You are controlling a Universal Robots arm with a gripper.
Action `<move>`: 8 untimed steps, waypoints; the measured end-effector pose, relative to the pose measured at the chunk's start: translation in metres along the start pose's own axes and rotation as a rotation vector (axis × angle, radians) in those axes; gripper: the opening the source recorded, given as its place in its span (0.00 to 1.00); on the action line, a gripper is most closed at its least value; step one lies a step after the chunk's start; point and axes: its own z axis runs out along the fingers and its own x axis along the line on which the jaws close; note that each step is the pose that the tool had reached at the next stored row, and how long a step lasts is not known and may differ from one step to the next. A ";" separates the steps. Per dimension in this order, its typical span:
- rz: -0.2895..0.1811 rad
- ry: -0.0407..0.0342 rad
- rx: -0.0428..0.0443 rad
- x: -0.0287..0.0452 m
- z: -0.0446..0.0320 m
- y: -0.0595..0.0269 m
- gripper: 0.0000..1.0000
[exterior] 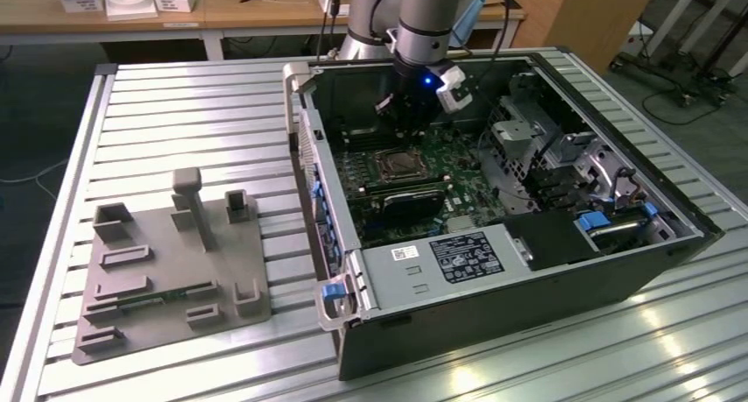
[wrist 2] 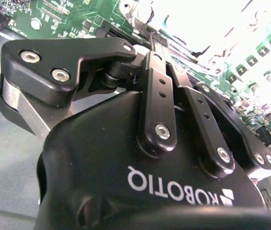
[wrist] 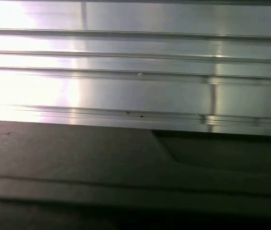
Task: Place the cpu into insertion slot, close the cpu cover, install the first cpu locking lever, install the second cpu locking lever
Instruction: 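Install the first cpu locking lever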
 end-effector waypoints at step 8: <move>0.000 0.0030 0.0008 -0.0004 0.0024 0.0000 0.10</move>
